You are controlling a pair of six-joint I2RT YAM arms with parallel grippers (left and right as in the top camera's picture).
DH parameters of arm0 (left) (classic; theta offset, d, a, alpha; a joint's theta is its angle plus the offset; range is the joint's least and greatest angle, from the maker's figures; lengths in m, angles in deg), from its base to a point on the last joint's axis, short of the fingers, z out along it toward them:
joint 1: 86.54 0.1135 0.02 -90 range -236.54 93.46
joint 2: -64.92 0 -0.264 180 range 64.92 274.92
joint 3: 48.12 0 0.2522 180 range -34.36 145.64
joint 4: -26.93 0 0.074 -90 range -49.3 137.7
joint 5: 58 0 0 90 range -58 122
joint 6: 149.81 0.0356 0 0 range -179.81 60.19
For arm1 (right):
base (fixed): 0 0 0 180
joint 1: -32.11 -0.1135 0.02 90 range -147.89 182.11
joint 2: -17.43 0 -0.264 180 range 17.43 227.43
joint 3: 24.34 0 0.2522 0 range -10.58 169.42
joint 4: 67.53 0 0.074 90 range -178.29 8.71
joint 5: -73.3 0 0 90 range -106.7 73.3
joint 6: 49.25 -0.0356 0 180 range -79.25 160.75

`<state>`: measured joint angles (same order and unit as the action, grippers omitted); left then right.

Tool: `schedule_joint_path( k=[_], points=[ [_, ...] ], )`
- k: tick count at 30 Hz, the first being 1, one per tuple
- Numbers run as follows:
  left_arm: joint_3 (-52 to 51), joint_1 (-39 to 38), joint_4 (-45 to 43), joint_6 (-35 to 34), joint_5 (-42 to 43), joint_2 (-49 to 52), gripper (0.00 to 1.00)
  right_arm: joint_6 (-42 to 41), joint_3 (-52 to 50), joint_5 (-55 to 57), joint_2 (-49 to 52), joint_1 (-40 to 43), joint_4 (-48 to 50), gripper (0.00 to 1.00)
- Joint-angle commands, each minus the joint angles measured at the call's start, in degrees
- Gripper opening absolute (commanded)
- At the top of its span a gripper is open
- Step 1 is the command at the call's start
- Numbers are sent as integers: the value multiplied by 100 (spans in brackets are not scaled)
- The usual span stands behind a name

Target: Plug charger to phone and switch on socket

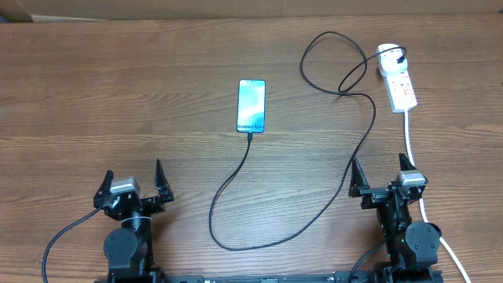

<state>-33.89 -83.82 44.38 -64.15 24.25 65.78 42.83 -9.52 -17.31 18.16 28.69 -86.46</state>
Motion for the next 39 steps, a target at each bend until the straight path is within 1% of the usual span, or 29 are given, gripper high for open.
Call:
schedule_joint_path(
  k=[1,8,13,15,18,21,25,26,31,39],
  points=[
    [-22,-11,-4,-42,-118,-68,100,-37,-59,55,-57,-15,33,100],
    [-20,-11,37,501,177,-68,100,-35,-59,55,-57,-15,31,100],
    [-17,-11,59,566,269,-68,99,-35,-61,55,-57,-15,31,100],
    [-17,-11,57,446,225,-68,100,-37,-61,55,-57,-15,31,100],
    [-17,-11,50,-31,116,-68,100,-37,-61,55,-57,-15,31,100],
    [-20,-11,52,-264,109,-68,100,-35,-59,55,-57,-15,31,100],
    [-20,-11,52,-337,96,-68,100,-35,-59,55,-57,-15,31,100],
    [-17,-11,50,-291,96,-66,100,-37,-61,55,-57,-15,31,100],
    [-15,-11,76,391,315,-66,100,-37,-61,55,-57,-15,33,100],
    [-15,-13,79,433,352,-66,100,-35,-59,55,-57,-15,31,100]
  ],
)
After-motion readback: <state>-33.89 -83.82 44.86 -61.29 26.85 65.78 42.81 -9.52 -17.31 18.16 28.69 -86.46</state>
